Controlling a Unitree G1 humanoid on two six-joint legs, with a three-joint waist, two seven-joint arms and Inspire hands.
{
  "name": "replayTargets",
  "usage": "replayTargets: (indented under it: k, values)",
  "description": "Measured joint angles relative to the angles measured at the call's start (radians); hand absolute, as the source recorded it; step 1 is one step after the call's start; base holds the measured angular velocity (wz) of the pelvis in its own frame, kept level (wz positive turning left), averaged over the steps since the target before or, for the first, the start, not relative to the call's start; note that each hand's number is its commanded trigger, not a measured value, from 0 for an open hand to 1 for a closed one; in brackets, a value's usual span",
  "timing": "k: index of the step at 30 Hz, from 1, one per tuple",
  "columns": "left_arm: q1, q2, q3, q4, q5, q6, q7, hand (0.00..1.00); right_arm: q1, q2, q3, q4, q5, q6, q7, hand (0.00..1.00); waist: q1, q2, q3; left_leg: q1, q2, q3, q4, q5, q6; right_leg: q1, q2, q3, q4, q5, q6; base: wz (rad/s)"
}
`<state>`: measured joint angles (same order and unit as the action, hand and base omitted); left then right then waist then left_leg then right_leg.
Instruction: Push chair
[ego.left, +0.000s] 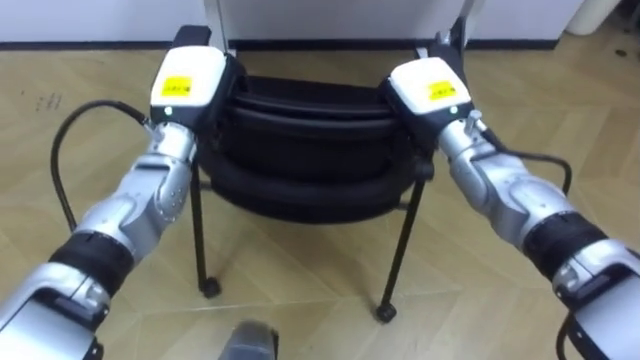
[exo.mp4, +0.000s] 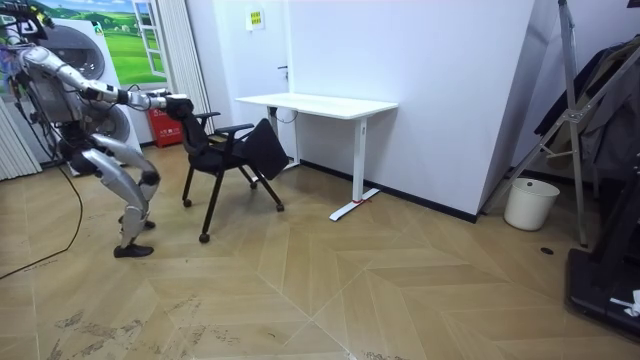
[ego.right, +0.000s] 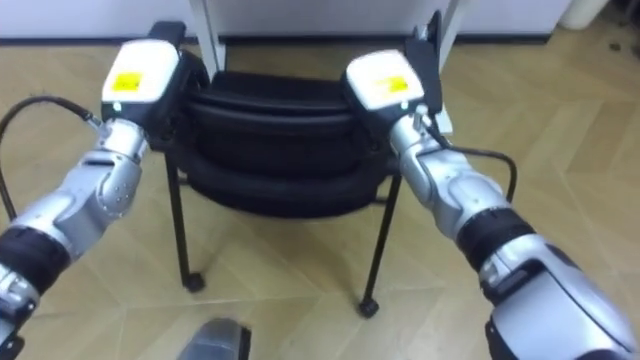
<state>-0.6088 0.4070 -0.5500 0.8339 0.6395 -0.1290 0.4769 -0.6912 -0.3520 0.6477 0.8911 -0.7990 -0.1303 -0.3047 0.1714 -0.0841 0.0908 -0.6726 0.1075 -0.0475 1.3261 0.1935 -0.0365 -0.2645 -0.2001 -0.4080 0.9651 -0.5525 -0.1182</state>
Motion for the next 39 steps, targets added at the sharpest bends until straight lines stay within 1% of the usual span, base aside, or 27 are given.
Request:
replayTargets:
  k: [1, 2, 3, 4, 5, 6, 7, 8, 9, 10, 11, 12, 13, 15, 17, 21, 25, 27, 28, 29, 31, 32, 33, 34, 35, 37, 39]
  values:
    - [0.01, -0.006, -0.002, 0.003, -0.003, 0.0, -0.003, 1.0, 0.01, -0.001, 0.0, -0.001, 0.002, -0.006, 0.002, 1.0, -0.003, -0.007, 0.0047, -0.03, -0.009, 0.01, 0.033, 0.049, 0.004, 0.016, -0.014, -0.006, 0.015, -0.014, 0.003, 0.2]
    - [0.017, -0.011, -0.001, 0.003, -0.008, 0.0, -0.004, 1.0, 0.012, -0.005, 0.0, -0.001, 0.002, -0.011, 0.004, 1.0, -0.005, 0.005, 0.0082, -0.054, -0.018, 0.04, 0.061, 0.024, 0.024, 0.032, -0.025, -0.013, 0.037, -0.029, -0.004, 0.05]
    - [0.019, -0.013, 0.0, 0.004, -0.012, 0.001, -0.006, 1.0, 0.011, -0.006, 0.0, -0.001, 0.002, -0.012, 0.006, 1.0, -0.001, 0.012, 0.0115, -0.061, -0.018, 0.054, 0.074, -0.002, 0.034, 0.038, -0.028, -0.013, 0.048, -0.037, -0.008, -0.13]
    - [0.024, -0.016, 0.002, 0.001, -0.017, 0.0, -0.007, 1.0, 0.011, -0.011, 0.0, -0.002, 0.002, -0.013, 0.008, 1.0, 0.0, 0.029, 0.0092, -0.075, -0.02, 0.089, 0.062, -0.063, 0.042, 0.04, -0.025, -0.012, 0.065, -0.049, -0.011, -0.15]
    - [0.024, -0.025, 0.011, -0.001, -0.017, 0.0, -0.013, 1.0, 0.011, -0.018, 0.0, -0.007, 0.003, -0.013, 0.008, 1.0, -0.004, 0.041, 0.0116, -0.067, -0.031, 0.124, -0.003, -0.112, 0.036, 0.047, -0.025, -0.012, 0.075, -0.059, -0.003, -0.06]
    - [0.024, -0.029, 0.015, -0.001, -0.017, 0.0, -0.016, 1.0, 0.011, -0.022, 0.0, -0.009, 0.003, -0.014, 0.008, 1.0, -0.007, 0.047, 0.0112, -0.054, -0.038, 0.141, -0.059, -0.134, 0.035, 0.051, -0.026, -0.012, 0.079, -0.064, 0.002, 0.0]
    - [0.024, -0.032, 0.016, -0.003, -0.017, 0.0, -0.02, 1.0, 0.012, -0.024, 0.0, -0.009, 0.006, -0.014, 0.009, 1.0, -0.009, 0.052, 0.012, -0.012, -0.045, 0.166, -0.179, -0.167, 0.028, 0.052, -0.026, -0.009, 0.086, -0.076, 0.011, 0.0]
    - [0.024, -0.031, 0.016, -0.011, -0.016, 0.0, -0.024, 1.0, 0.013, -0.029, 0.0, -0.01, 0.009, -0.018, 0.009, 1.0, -0.014, 0.052, 0.0088, 0.031, -0.061, 0.164, -0.307, -0.203, 0.021, 0.053, -0.026, -0.009, 0.09, -0.092, 0.024, 0.0]
    - [0.024, -0.028, 0.016, -0.021, -0.015, 0.0, -0.025, 1.0, 0.013, -0.033, -0.002, -0.012, 0.011, -0.021, 0.009, 1.0, -0.015, 0.051, 0.0073, 0.047, -0.069, 0.16, -0.348, -0.236, 0.022, 0.05, -0.027, -0.008, 0.091, -0.097, 0.032, 0.0]
    - [0.023, -0.022, 0.017, -0.039, -0.013, 0.005, -0.027, 1.0, 0.012, -0.037, -0.006, -0.017, 0.013, -0.022, 0.007, 1.0, -0.016, 0.05, -0.0043, 0.076, -0.074, 0.164, -0.401, -0.304, 0.009, 0.033, -0.028, 0.004, 0.091, -0.097, 0.039, -0.11]
    - [0.02, -0.015, 0.017, -0.059, -0.012, 0.012, -0.029, 1.0, 0.008, -0.039, -0.009, -0.018, 0.014, -0.022, -0.003, 1.0, -0.012, 0.036, -0.0028, 0.102, -0.086, 0.171, -0.448, -0.347, 0.037, 0.017, -0.028, 0.023, 0.09, -0.092, 0.053, -0.16]
    - [0.02, -0.013, 0.017, -0.069, -0.011, 0.017, -0.03, 1.0, 0.005, -0.04, -0.01, -0.018, 0.014, -0.022, -0.007, 1.0, -0.01, 0.034, -0.0001, 0.108, -0.088, 0.175, -0.458, -0.359, 0.044, 0.014, -0.027, 0.029, 0.088, -0.09, 0.058, -0.2]
    - [0.019, -0.014, 0.017, -0.074, -0.011, 0.021, -0.032, 1.0, 0.005, -0.042, -0.01, -0.016, 0.014, -0.021, -0.012, 1.0, -0.007, 0.036, -0.0014, 0.112, -0.089, 0.179, -0.463, -0.371, 0.056, 0.014, -0.025, 0.035, 0.079, -0.084, 0.069, -0.18]
    - [0.019, -0.014, 0.018, -0.079, -0.011, 0.025, -0.046, 1.0, 0.007, -0.043, -0.01, -0.016, 0.012, -0.021, -0.013, 1.0, -0.005, 0.041, -0.0041, 0.12, -0.091, 0.183, -0.464, -0.383, 0.076, 0.022, -0.027, 0.039, 0.071, -0.081, 0.076, -0.1]
    - [0.02, -0.013, 0.029, -0.098, 0.003, 0.038, -0.07, 1.0, 0.009, -0.043, -0.013, -0.019, 0.012, -0.022, -0.014, 1.0, -0.007, 0.031, -0.01, 0.12, -0.102, 0.183, -0.463, -0.391, 0.089, 0.021, -0.029, 0.049, 0.067, -0.085, 0.089, 0.0]
    - [0.02, -0.002, 0.041, -0.13, 0.017, 0.051, -0.1, 1.0, 0.009, -0.042, -0.015, -0.027, 0.016, -0.022, -0.014, 1.0, -0.004, 0.016, -0.0161, 0.118, -0.107, 0.186, -0.457, -0.406, 0.115, 0.022, -0.029, 0.058, 0.059, -0.084, 0.093, -0.02]
    - [0.02, 0.013, 0.047, -0.157, 0.021, 0.057, -0.117, 1.0, 0.009, -0.042, -0.02, -0.039, 0.021, -0.021, -0.01, 1.0, 0.002, 0.0, -0.0163, 0.116, -0.108, 0.19, -0.446, -0.423, 0.134, 0.024, -0.031, 0.062, 0.058, -0.089, 0.103, -0.02]
    - [0.021, 0.024, 0.047, -0.174, 0.024, 0.057, -0.127, 1.0, 0.01, -0.042, -0.02, -0.039, 0.027, -0.021, -0.01, 1.0, 0.003, -0.01, -0.017, 0.117, -0.111, 0.192, -0.442, -0.432, 0.135, 0.028, -0.04, 0.057, 0.057, -0.093, 0.102, 0.02]
    - [0.021, 0.03, 0.044, -0.179, 0.03, 0.054, -0.138, 1.0, 0.016, -0.042, -0.021, -0.04, 0.028, -0.021, -0.011, 1.0, -0.001, -0.016, -0.0195, 0.122, -0.119, 0.19, -0.44, -0.441, 0.137, 0.04, -0.049, 0.05, 0.054, -0.095, 0.104, 0.0]
    - [0.023, 0.034, 0.04, -0.179, 0.031, 0.046, -0.147, 1.0, 0.029, -0.043, -0.022, -0.043, 0.031, -0.021, -0.012, 1.0, 0.004, -0.025, -0.0264, 0.129, -0.121, 0.198, -0.434, -0.459, 0.145, 0.046, -0.056, 0.056, 0.057, -0.098, 0.11, -0.03]
    - [0.024, 0.033, 0.04, -0.179, 0.031, 0.039, -0.154, 1.0, 0.032, -0.043, -0.022, -0.041, 0.032, -0.021, -0.013, 1.0, 0.015, -0.028, -0.0267, 0.142, -0.121, 0.204, -0.42, -0.484, 0.151, 0.055, -0.059, 0.065, 0.065, -0.096, 0.118, -0.18]
    - [0.023, 0.032, 0.04, -0.179, 0.031, 0.036, -0.153, 1.0, 0.032, -0.043, -0.023, -0.04, 0.034, -0.021, -0.015, 1.0, 0.018, -0.026, -0.026, 0.143, -0.119, 0.204, -0.409, -0.495, 0.157, 0.045, -0.065, 0.065, 0.098, -0.078, 0.143, -0.15]
    - [0.023, 0.032, 0.04, -0.179, 0.031, 0.035, -0.153, 1.0, 0.033, -0.043, -0.023, -0.039, 0.037, -0.021, -0.016, 1.0, 0.02, -0.025, -0.0262, 0.144, -0.118, 0.204, -0.404, -0.501, 0.158, 0.035, -0.07, 0.067, 0.122, -0.058, 0.145, -0.1]
    - [0.022, 0.031, 0.041, -0.179, 0.031, 0.032, -0.152, 1.0, 0.036, -0.043, -0.023, -0.04, 0.043, -0.021, -0.021, 1.0, 0.026, -0.023, -0.0255, 0.147, -0.11, 0.203, -0.394, -0.514, 0.159, 0.012, -0.076, 0.078, 0.171, -0.014, 0.155, -0.13]
    - [0.021, 0.031, 0.041, -0.174, 0.031, 0.026, -0.147, 1.0, 0.036, -0.042, -0.022, -0.038, 0.044, -0.021, -0.023, 1.0, 0.03, -0.014, -0.0204, 0.153, -0.097, 0.201, -0.388, -0.523, 0.159, -0.008, -0.074, 0.084, 0.212, 0.038, 0.156, -0.14]
    - [0.018, 0.031, 0.041, -0.166, 0.031, 0.018, -0.14, 1.0, 0.038, -0.041, -0.023, -0.032, 0.044, -0.021, -0.034, 1.0, 0.024, 0.005, -0.0105, 0.163, -0.096, 0.181, -0.389, -0.527, 0.16, -0.021, -0.073, 0.083, 0.246, 0.103, 0.154, -0.01]
    - [0.011, 0.028, 0.041, -0.154, 0.031, 0.012, -0.133, 1.0, 0.037, -0.041, -0.023, -0.032, 0.044, -0.021, -0.044, 1.0, 0.023, 0.01, -0.0086, 0.163, -0.1, 0.174, -0.397, -0.528, 0.162, -0.038, -0.067, 0.097, 0.256, 0.128, 0.159, -0.03]
